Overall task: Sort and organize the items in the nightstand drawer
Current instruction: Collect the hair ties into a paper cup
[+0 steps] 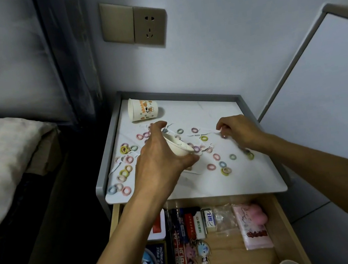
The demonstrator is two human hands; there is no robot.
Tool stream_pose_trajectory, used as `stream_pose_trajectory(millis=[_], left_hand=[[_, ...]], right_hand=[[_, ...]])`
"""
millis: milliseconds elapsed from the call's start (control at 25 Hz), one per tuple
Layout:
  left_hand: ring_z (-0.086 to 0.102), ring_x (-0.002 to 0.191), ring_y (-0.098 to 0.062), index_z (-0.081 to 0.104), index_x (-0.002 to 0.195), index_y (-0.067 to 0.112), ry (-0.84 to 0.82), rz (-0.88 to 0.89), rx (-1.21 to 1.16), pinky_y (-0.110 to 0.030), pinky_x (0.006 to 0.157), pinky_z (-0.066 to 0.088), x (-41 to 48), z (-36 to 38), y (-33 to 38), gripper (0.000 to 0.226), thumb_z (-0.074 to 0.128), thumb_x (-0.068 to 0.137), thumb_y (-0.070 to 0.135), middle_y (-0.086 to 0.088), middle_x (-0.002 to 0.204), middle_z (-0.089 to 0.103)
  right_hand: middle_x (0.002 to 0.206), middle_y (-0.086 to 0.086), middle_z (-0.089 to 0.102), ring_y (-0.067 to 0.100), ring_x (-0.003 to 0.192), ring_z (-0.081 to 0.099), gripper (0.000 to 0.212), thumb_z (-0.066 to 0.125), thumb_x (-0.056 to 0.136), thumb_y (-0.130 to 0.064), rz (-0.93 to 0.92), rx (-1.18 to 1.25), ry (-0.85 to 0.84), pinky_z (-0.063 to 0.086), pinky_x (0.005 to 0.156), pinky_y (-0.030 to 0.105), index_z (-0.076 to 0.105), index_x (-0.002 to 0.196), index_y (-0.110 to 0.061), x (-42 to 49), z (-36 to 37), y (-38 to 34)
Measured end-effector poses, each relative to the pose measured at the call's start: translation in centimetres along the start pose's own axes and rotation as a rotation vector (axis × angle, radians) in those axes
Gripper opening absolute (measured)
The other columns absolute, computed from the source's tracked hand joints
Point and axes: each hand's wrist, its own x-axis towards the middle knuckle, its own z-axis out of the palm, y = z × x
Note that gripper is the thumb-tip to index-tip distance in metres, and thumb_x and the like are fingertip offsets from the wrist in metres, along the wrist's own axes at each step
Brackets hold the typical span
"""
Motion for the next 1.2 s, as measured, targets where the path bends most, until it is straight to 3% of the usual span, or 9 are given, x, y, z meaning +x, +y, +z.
stream_pose_trajectory(millis=[200,400,560,720,840,1200], left_hand=[[0.055,0.101,-0.016,0.034,0.138,0.030,0.002,-0.012,-0.024,-0.025,0.073,0.039,0.1,0.0,0.0,0.091,0.087,0.064,0.040,0.001,0.124,0.058],[0.050,0.099,-0.012,0.033,0.140,0.029,0.002,-0.018,-0.019,-0.022,0.070,0.038,0.2,0.0,-0.1,0.092,0.087,0.066,0.040,0.001,0.127,0.057],[0.047,0.096,-0.010,0.032,0.140,0.030,-0.005,-0.020,-0.018,-0.009,0.059,0.031,0.3,-0.1,0.0,0.092,0.086,0.066,0.042,0.002,0.126,0.056],[0.048,0.097,-0.010,0.032,0.140,0.030,-0.005,-0.018,-0.025,-0.016,0.062,0.033,0.3,-0.1,0.0,0.094,0.086,0.065,0.044,0.003,0.129,0.056],[0.048,0.096,-0.010,0.032,0.140,0.030,-0.006,-0.016,-0.011,-0.008,0.058,0.031,0.3,-0.2,0.1,0.093,0.086,0.066,0.043,0.002,0.130,0.057],[0.049,0.097,-0.010,0.031,0.141,0.030,-0.007,-0.024,-0.008,-0.008,0.058,0.031,0.4,0.1,0.2,0.093,0.086,0.067,0.041,0.002,0.131,0.056]], right_hand=[[0.103,0.002,0.071,0.019,0.093,0.060,0.014,0.064,0.092,-0.016,-0.230,-0.007,-0.103,0.047,0.084,0.034,0.072,0.103,-0.013,-0.2,0.9,-1.9],[0.100,0.002,0.063,0.019,0.091,0.055,0.010,0.066,0.091,-0.021,-0.237,-0.071,-0.161,0.048,0.080,0.034,0.067,0.099,-0.014,-0.2,2.2,-2.0],[0.095,0.000,0.060,0.019,0.087,0.054,0.008,0.067,0.091,-0.021,-0.165,0.010,-0.125,0.042,0.072,0.028,0.061,0.093,-0.018,-0.1,1.9,-1.6],[0.091,-0.001,0.067,0.016,0.085,0.061,0.008,0.070,0.088,-0.014,-0.158,0.130,-0.061,0.043,0.072,0.018,0.067,0.093,-0.019,-0.9,0.5,-0.3],[0.102,0.002,0.073,0.015,0.092,0.064,0.017,0.071,0.088,-0.009,-0.293,0.081,-0.114,0.050,0.085,0.026,0.075,0.104,-0.011,-1.9,0.5,0.1],[0.101,-0.002,0.068,0.012,0.091,0.060,0.015,0.074,0.086,-0.021,-0.341,-0.001,-0.197,0.051,0.082,0.034,0.075,0.101,-0.019,-2.0,1.5,-0.5]])
